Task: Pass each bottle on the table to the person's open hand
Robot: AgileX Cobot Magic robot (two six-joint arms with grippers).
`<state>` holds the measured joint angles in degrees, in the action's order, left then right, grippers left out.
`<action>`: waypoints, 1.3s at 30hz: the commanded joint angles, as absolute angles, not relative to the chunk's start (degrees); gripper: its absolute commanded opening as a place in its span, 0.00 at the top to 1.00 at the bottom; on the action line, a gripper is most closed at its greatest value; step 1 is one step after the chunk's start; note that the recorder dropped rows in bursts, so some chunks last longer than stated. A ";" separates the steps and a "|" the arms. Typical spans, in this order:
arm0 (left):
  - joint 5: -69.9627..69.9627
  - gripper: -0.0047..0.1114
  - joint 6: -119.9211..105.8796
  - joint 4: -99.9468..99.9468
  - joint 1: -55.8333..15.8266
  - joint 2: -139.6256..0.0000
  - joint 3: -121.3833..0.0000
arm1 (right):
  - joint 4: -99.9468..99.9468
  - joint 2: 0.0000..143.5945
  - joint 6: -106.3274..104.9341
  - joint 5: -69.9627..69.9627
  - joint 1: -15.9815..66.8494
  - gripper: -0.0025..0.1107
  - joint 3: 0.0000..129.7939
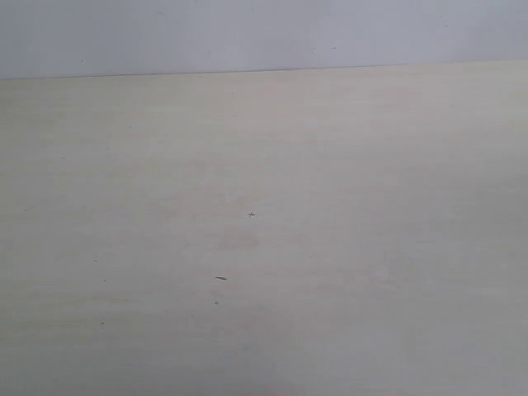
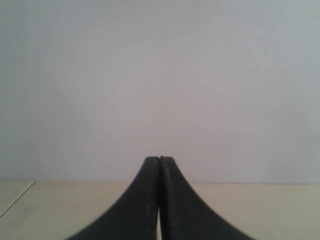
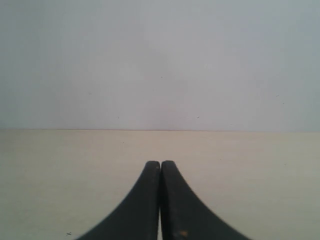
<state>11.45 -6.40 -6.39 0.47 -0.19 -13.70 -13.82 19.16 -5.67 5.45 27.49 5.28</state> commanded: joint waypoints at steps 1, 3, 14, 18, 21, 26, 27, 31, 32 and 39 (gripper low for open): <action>7.94 0.96 -6.45 -6.35 0.73 0.00 -9.18 | -13.51 18.88 -5.83 5.74 27.37 0.98 5.01; 7.94 0.96 -6.45 -6.35 0.73 0.00 -7.41 | -13.51 18.88 -5.83 5.74 27.37 0.98 5.01; 7.94 0.96 -6.45 -6.35 0.73 0.00 -0.87 | -13.51 18.88 -5.83 5.74 27.37 0.98 5.01; 7.94 0.96 -6.45 -6.35 0.73 0.00 0.00 | -13.51 18.88 -5.83 5.74 27.37 0.98 5.01; 9.96 0.96 -6.45 -6.35 0.73 0.00 0.00 | -13.51 18.88 -5.83 5.74 27.37 0.98 5.01; 11.43 0.96 -6.45 -6.35 0.73 0.00 0.00 | -13.51 18.88 -5.83 5.74 27.37 0.98 5.01; 11.43 0.96 -6.45 -6.35 0.73 0.00 0.00 | -13.51 18.88 -5.83 5.74 27.37 0.98 5.01; 11.43 0.96 -6.45 -6.35 0.73 0.00 0.00 | -13.51 18.88 -5.83 5.74 27.37 0.98 5.01; 11.43 0.96 -6.45 -6.35 0.73 0.00 0.00 | -13.51 18.88 -5.83 5.74 27.37 0.98 5.01; 11.43 0.96 -6.45 -6.35 0.73 0.00 0.00 | -13.51 18.88 -5.83 5.74 27.37 0.98 5.01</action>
